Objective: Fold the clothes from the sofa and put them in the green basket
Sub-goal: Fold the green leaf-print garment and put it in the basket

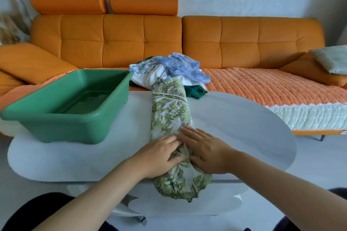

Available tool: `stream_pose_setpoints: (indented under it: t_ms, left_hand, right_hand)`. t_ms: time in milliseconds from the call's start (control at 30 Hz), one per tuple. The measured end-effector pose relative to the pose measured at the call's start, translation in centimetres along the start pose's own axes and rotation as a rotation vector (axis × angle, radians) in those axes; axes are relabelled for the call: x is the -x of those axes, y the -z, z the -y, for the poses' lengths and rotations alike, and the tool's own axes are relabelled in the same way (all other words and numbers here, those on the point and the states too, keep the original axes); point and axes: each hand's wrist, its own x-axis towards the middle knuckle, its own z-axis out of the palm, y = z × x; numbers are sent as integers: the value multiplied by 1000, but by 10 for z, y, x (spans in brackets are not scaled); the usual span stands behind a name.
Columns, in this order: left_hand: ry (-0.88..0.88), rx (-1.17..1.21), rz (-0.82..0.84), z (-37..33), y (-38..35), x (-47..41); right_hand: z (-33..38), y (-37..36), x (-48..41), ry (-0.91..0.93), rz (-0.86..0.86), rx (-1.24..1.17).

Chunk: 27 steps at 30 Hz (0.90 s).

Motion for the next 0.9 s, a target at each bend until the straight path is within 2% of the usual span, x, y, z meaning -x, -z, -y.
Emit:
stream_pose_setpoints:
  t_ms: [133,267,367,467,533,600,700,833,900]
  left_hand:
    - [-40,-48,109,-7,-9,18]
    - [-99,3,17,-4,0,31]
    - [-170,-21,-76,-3,3,43]
    - [-139,-27,42,4,-2,54]
    - [-144,-84,98,10,-7,58]
    - [-203,-46,31,10,-9,57]
    - [-175,287,-111,8,-4,53]
    - [181,568,-305,9,13,37]
    - [333,675,-371,12,24,21]
  right_hand:
    - [13,-4,12,55,15,-36]
    - [16,0,19,155,-60,-52]
    - [18,-5,28,259,-13,-19]
    - [22,-7,32,269,59,84]
    - [27,-8,29,284,-21,68]
    - [31,-4,26,275,-106,-45]
    - [28,8,21,155,-143,-234]
    - [16,23,3,-267,-239,-578]
    - [11,27,-13,-391,-315,-688]
